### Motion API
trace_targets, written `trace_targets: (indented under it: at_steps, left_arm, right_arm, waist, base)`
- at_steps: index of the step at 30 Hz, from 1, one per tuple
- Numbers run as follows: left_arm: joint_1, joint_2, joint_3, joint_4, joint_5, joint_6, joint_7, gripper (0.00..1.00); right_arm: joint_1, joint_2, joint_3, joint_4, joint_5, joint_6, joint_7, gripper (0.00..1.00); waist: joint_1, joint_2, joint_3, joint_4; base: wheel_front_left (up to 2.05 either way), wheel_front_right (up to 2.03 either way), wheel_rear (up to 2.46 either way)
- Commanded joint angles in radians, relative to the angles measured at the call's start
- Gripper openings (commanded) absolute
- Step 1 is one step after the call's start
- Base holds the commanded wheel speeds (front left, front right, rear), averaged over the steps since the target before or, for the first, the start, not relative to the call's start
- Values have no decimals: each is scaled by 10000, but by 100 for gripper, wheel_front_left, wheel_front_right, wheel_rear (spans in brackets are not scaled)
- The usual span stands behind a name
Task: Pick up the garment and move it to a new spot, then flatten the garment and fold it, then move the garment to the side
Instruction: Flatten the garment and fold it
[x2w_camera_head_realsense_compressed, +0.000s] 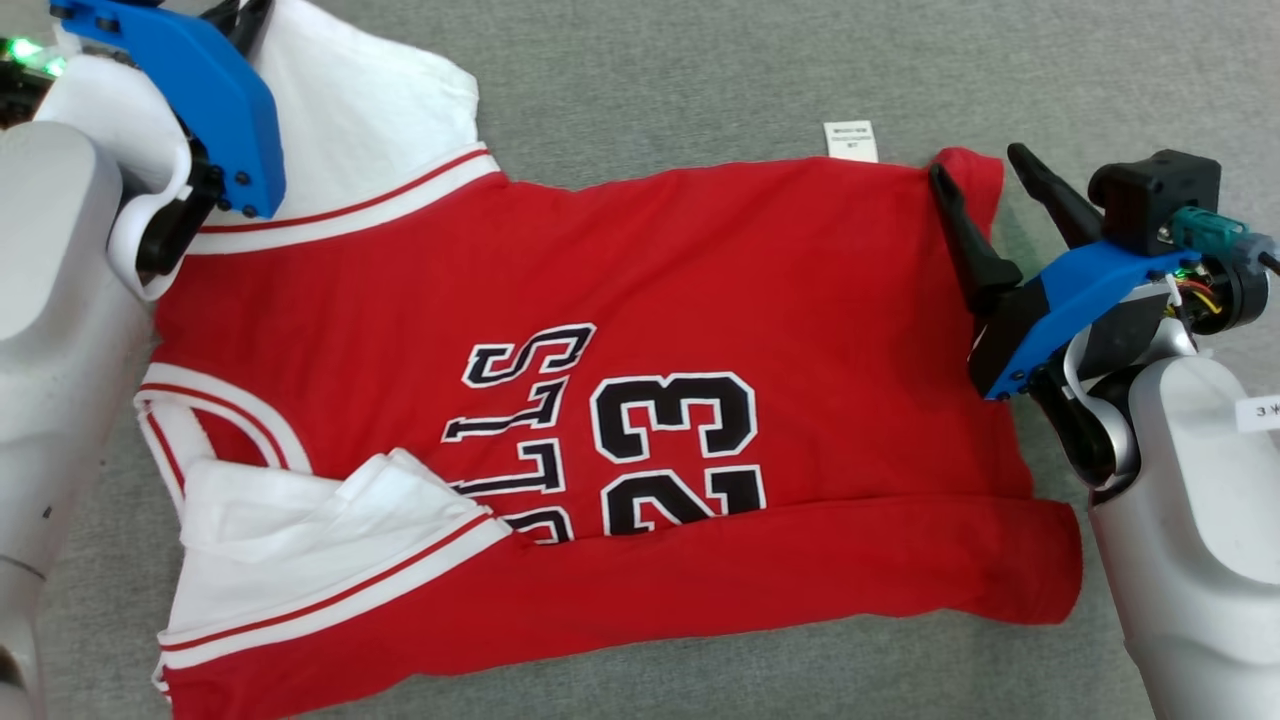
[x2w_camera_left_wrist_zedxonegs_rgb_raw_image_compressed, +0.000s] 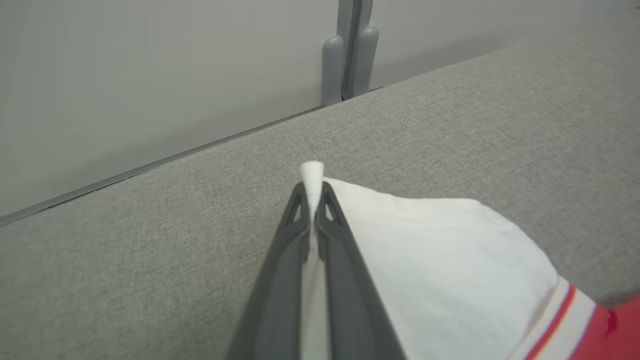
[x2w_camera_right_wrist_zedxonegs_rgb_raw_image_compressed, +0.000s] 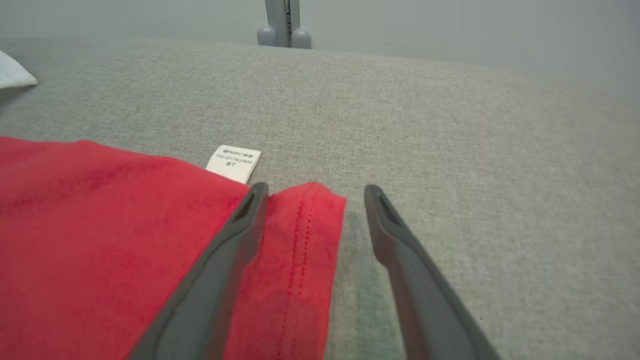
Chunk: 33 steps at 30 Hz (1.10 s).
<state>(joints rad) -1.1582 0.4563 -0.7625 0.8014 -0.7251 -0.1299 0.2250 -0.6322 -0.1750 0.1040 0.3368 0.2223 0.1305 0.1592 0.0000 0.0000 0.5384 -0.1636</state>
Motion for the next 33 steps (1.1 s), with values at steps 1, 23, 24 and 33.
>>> trace_targets:
  at_steps: [1, 23, 24, 33]
  left_arm:
    - [-238, -37, -113, -54, -57, -3, -136, 0]
    - [275, -158, -736, -601, -999, -3, -2163, 0]
    - [392, -129, -740, -705, -1046, -3, -2258, 0]
    - [1877, 301, -757, -2310, -1355, 225, -2914, 0]
  right_arm:
    - [-198, -82, 0, 190, -35, 6, 97, 100]
    - [-305, -476, -100, 1763, 99, 4, -1006, 0]
    - [-218, -483, -72, 1801, 101, 4, -1141, 0]
    - [526, -929, 297, 1976, 94, 4, -2328, 0]
  waist:
    - [0, 0, 32, 113]
    - [0, 0, -974, 933]
    - [0, 0, -1074, 967]
    - [0, 0, -1713, 1336]
  base:
    - [0, 0, 0]
    - [0, 0, 0]
    - [0, 0, 0]
    - [0, 0, 0]
